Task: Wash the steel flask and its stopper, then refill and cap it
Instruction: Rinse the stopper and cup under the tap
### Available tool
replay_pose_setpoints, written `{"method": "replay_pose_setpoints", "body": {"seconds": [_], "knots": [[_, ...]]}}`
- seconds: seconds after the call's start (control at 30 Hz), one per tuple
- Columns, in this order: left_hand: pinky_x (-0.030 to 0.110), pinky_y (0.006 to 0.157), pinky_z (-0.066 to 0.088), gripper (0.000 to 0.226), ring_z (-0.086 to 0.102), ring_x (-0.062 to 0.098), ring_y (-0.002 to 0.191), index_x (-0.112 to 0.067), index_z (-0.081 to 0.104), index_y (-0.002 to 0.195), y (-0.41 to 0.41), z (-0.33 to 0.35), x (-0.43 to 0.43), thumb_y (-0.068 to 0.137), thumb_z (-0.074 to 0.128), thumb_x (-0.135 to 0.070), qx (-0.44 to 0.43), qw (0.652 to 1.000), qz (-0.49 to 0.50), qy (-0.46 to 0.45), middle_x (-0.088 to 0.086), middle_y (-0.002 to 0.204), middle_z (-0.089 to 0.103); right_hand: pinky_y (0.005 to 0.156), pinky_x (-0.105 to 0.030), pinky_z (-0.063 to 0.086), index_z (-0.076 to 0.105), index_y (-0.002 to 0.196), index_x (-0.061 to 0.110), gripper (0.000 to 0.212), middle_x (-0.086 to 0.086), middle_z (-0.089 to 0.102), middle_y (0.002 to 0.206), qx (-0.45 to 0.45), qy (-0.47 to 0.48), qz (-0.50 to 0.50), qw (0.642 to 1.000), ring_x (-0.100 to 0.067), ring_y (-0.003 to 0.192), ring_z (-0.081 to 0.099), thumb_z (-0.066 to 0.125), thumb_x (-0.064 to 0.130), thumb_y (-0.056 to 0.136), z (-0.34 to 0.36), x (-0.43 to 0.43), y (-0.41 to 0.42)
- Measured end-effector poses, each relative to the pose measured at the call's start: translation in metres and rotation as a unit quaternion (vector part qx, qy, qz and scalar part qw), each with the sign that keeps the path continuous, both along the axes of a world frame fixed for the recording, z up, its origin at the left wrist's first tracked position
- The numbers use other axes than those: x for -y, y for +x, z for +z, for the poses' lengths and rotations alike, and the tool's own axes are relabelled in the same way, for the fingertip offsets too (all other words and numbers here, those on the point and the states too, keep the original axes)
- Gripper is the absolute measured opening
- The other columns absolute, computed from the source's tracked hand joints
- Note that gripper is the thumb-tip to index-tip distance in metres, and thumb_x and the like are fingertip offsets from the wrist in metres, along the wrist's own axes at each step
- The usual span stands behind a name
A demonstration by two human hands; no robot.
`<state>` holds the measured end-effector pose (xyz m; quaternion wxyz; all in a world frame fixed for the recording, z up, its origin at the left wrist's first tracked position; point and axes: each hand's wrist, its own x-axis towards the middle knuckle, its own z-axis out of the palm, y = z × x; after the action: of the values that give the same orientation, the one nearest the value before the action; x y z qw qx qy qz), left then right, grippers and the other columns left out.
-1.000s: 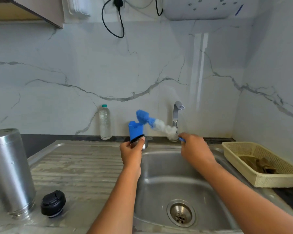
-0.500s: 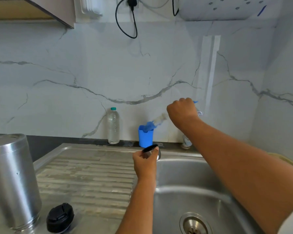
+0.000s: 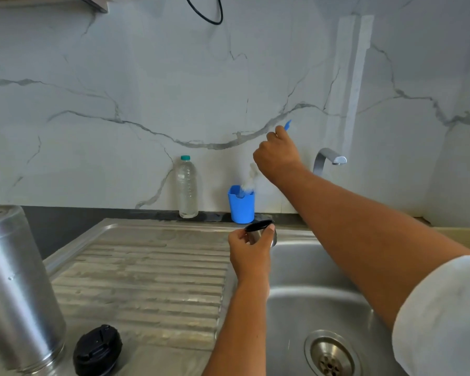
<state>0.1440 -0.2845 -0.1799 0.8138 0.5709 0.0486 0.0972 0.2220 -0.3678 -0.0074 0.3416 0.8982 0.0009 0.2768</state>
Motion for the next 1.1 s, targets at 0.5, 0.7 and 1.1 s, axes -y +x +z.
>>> {"method": "replay_pose_setpoints", "body": {"seconds": [0.5,0.7,1.1], "knots": [[0.017,0.075,0.05,0.053,0.067,0.017,0.109,-0.019,0.057,0.125,0.006,-0.001,0.002,0.083,0.088,-0.026,0.001,1.0,-0.01,-0.008,0.0,0.119,0.067,0.118,-0.041,0.027,0.069,0.089,0.02,0.017,0.002,0.071,0.097,0.004,-0.054,0.058,0.997,-0.025,0.11,0.06,0.06,0.007,0.096,-0.012,0.005,0.033],[0.019,0.072,0.05,0.055,0.067,0.022,0.112,-0.019,0.057,0.128,0.009,-0.002,0.001,0.083,0.088,-0.028,-0.016,1.0,-0.012,-0.021,0.003,0.123,0.067,0.124,-0.046,0.023,0.072,0.105,0.016,0.017,-0.005,0.071,0.114,0.031,-0.049,0.097,0.994,-0.027,0.124,0.057,0.061,0.008,0.096,-0.024,0.026,0.041],[0.033,0.093,0.058,0.026,0.073,0.018,0.104,-0.02,0.07,0.112,-0.004,0.005,0.004,0.091,0.079,-0.035,-0.004,0.997,-0.078,0.005,0.003,0.109,0.076,0.102,-0.041,0.047,0.06,0.135,0.006,0.057,-0.014,0.061,0.137,-0.153,0.576,0.05,0.801,-0.033,0.124,0.058,0.044,0.052,0.106,-0.055,0.036,-0.078]]}}
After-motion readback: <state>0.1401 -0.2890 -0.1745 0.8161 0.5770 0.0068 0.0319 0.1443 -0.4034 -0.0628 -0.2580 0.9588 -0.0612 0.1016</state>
